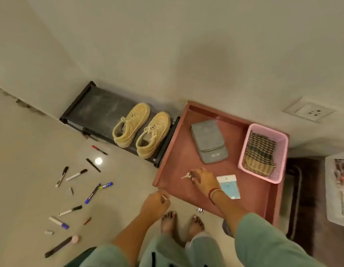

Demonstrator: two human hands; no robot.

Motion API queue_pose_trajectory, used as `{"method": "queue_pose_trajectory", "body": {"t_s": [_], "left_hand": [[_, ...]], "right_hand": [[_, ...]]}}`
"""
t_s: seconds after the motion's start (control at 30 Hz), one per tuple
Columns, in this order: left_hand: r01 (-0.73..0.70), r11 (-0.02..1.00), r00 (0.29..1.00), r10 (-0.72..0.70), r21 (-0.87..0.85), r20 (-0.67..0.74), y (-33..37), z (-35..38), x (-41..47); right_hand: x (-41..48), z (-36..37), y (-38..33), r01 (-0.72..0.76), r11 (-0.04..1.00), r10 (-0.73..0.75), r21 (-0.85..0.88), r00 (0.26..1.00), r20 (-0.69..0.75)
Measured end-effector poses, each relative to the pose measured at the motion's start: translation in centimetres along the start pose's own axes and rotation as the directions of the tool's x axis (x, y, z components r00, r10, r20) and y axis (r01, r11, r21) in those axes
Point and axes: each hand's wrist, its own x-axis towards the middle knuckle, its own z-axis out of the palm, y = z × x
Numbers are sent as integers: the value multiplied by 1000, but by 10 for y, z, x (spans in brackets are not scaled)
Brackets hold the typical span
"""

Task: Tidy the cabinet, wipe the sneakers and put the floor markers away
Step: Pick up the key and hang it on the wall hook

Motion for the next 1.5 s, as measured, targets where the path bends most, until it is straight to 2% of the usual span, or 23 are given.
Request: {"method": "queue_pose_trajectory", "body": {"t_s": [0.17, 0.3, 0.43, 0.57, 0.7, 0.8, 0.9, 1.0, 1.1, 1.2, 1.3, 1.4, 1.5], "left_hand": [[107, 994, 989, -105, -17, 102, -30, 23, -5], [132, 991, 991, -132, -17, 35, -42, 18, -10], [77, 994, 996, -79, -71, -31, -13, -8, -42], [13, 989, 997, -25, -148, -74, 38, -47, -89], [-166, 967, 974, 130, -195, -183, 103, -98, -136], [-347, 916, 908, 273, -202, -318, 152, -133, -161], [-511, 833, 792, 359, -214, -494, 199, -162, -181], [-649, 727, 681, 423, -225, -598, 243, -188, -201], [-751, 627, 592, 499, -208, -633, 274, -215, -214], [-796, 589, 528, 566, -137, -633, 302, -250, -212], [-837, 542, 464, 634, -71, -619, 331, -290, -208], [-883, 468, 381, 685, -25, -621, 363, -332, -202], [-924, 369, 227, 737, 98, -636, 398, -375, -198]], "right_hand": [[21, 13, -2, 17, 992, -13, -122, 999, 35], [19, 13, -5, -3, 999, 4, -50, 1000, 21], [-21, -22, -27, 66, 994, -57, 86, 992, -109], [-87, -97, -68, 184, 962, -131, 201, 959, -251], [-155, -184, -107, 289, 933, -188, 214, 899, -395], [-190, -237, -123, 362, 920, -247, 149, 832, -496], [-211, -284, -136, 461, 877, -297, 139, 745, -597], [-221, -333, -156, 528, 846, -335, 74, 634, -697], [-226, -388, -178, 559, 827, -326, 64, 569, -755], [-230, -448, -207, 600, 764, -244, 238, 610, -754], [-228, -506, -239, 652, 691, -210, 311, 593, -777], [-223, -563, -269, 701, 664, -216, 261, 514, -830], [-217, -616, -291, 754, 626, -199, 198, 400, -895]]}}
